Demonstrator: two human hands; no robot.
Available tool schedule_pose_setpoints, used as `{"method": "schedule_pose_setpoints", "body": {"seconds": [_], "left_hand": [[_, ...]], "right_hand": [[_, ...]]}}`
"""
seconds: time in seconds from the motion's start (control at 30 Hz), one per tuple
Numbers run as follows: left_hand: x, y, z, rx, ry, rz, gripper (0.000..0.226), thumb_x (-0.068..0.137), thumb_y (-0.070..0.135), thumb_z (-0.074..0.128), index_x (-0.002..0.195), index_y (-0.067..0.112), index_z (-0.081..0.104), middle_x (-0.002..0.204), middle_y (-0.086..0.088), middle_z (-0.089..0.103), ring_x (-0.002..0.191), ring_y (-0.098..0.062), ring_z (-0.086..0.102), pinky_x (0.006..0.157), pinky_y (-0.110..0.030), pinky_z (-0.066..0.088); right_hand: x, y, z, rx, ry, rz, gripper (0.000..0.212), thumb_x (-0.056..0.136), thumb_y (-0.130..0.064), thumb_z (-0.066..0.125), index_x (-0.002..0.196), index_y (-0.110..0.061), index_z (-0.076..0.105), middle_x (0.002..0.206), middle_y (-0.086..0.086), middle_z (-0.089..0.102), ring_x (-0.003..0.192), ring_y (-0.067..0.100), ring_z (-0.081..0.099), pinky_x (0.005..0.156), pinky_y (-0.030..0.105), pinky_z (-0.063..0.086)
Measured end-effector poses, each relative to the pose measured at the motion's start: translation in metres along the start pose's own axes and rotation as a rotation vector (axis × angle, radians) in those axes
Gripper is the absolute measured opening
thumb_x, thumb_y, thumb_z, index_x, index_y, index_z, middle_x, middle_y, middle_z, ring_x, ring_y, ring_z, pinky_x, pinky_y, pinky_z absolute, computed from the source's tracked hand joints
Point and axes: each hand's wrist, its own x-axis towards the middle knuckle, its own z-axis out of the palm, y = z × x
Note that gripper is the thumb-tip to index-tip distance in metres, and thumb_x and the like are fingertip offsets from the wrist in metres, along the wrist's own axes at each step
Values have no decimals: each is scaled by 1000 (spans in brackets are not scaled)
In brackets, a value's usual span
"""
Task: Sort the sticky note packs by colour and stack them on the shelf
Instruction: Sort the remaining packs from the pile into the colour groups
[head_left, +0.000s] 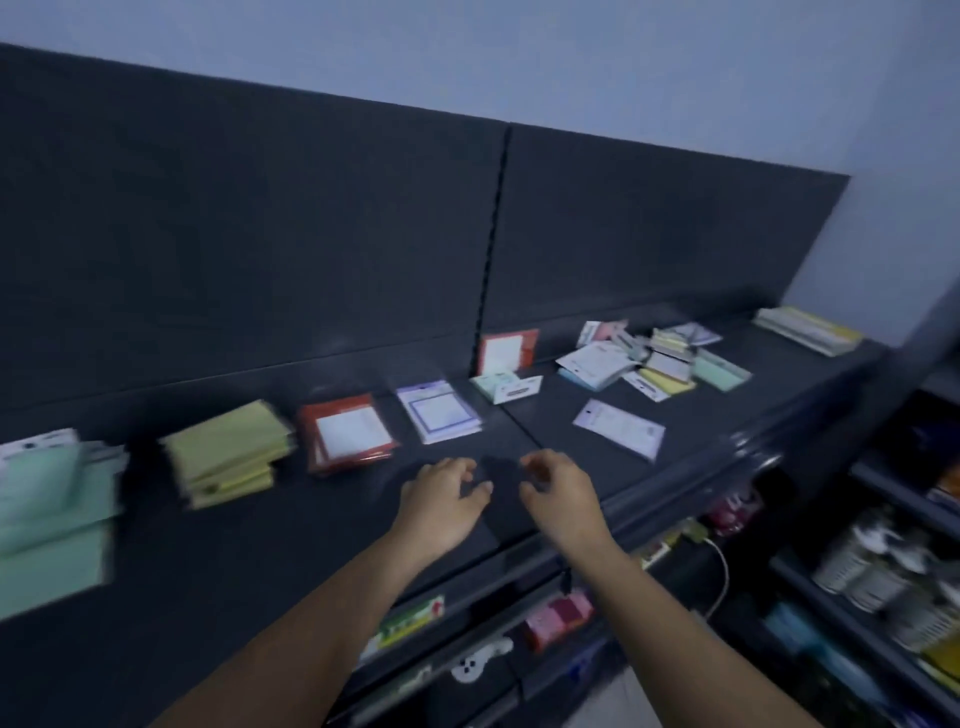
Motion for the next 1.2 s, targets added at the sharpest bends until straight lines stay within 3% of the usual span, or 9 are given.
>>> {"method": "schedule_pose_setpoints", "body": {"seconds": [0.37, 0.67, 0.77, 1.03, 1.2], "left_hand": [[53, 115, 116, 69, -152, 55, 50, 95, 44, 41, 137, 17, 43, 137, 1, 47, 129, -21, 36, 105, -38, 27], [145, 166, 175, 97, -204, 123, 46, 95, 41, 43, 134, 17, 46, 139, -2, 46, 128, -24, 36, 101, -37, 28], [181, 177, 189, 110, -219, 139, 50, 93, 41, 47, 136, 16, 43, 141, -1, 44, 131, -23, 34, 104, -38, 27], [253, 198, 226, 168, -182, 165, 54, 88, 38, 56, 136, 17, 41, 140, 0, 42, 132, -21, 30, 106, -37, 25], [284, 202, 244, 256, -65, 149, 54, 82, 31, 63, 130, 18, 42, 134, 0, 41, 127, -20, 33, 102, -34, 28]], "right_hand": [[10, 129, -110, -35, 180, 155, 31, 88, -16, 59, 118, -11, 58, 118, 4, 59, 99, 11, 54, 81, 14, 34], [82, 190, -155, -50, 198, 233, 30, 89, -15, 56, 119, -9, 59, 120, 7, 59, 108, 19, 56, 88, 22, 41], [114, 209, -170, -63, 209, 261, 32, 90, -16, 57, 120, -8, 58, 121, 7, 59, 111, 18, 55, 87, 17, 38], [176, 254, -191, -69, 228, 310, 31, 89, -16, 58, 119, -9, 60, 121, 6, 59, 112, 18, 55, 91, 20, 39], [216, 279, -200, -79, 193, 291, 27, 88, -13, 58, 114, -8, 62, 120, 8, 59, 109, 21, 55, 91, 26, 43]]}}
